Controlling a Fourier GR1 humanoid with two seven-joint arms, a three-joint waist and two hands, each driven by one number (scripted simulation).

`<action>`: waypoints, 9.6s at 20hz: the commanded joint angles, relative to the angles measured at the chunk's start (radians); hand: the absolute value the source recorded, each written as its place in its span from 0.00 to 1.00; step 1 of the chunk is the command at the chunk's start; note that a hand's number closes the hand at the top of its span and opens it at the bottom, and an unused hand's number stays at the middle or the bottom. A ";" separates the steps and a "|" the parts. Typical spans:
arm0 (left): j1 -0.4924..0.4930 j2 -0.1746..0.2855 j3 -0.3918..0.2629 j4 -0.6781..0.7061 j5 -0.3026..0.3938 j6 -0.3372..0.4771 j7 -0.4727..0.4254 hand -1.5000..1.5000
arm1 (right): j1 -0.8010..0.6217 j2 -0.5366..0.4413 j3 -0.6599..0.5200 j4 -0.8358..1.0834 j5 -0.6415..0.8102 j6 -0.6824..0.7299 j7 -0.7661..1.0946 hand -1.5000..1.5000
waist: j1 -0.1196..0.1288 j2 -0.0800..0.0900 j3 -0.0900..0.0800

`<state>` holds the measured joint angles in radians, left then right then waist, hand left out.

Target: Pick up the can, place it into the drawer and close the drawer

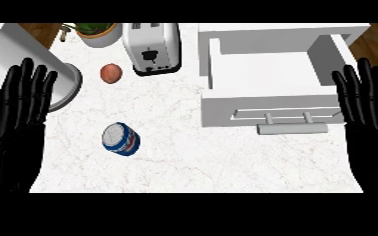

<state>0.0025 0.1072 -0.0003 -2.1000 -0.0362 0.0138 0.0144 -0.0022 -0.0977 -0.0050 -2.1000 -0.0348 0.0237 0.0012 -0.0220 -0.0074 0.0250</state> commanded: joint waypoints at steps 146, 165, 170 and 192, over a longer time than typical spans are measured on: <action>-0.370 -0.107 -0.014 0.647 0.309 0.167 0.030 1.00 | 0.505 0.097 -0.743 -0.210 -0.580 0.496 0.243 0.00 | 0.016 0.003 -0.024; -0.841 -0.107 -0.092 0.885 0.291 0.440 0.128 1.00 | 0.440 0.097 -0.681 -0.167 -0.478 0.478 0.218 0.00 | 0.002 0.009 -0.025; -0.947 -0.107 -0.110 0.944 0.289 0.480 0.156 1.00 | 0.410 0.087 -0.703 -0.210 -0.534 0.429 0.303 0.00 | 0.005 0.008 -0.025; -1.352 -0.107 -0.275 1.390 0.630 0.630 0.020 1.00 | 0.436 0.097 -0.673 -0.197 -0.508 0.435 0.263 0.00 | -0.024 0.012 -0.024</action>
<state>-1.3067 0.0000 -0.2575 -0.7467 0.5406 0.6282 0.0421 0.4100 -0.0118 -0.6582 -2.3079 -0.5304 0.4433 0.2789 -0.0460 0.0058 0.0007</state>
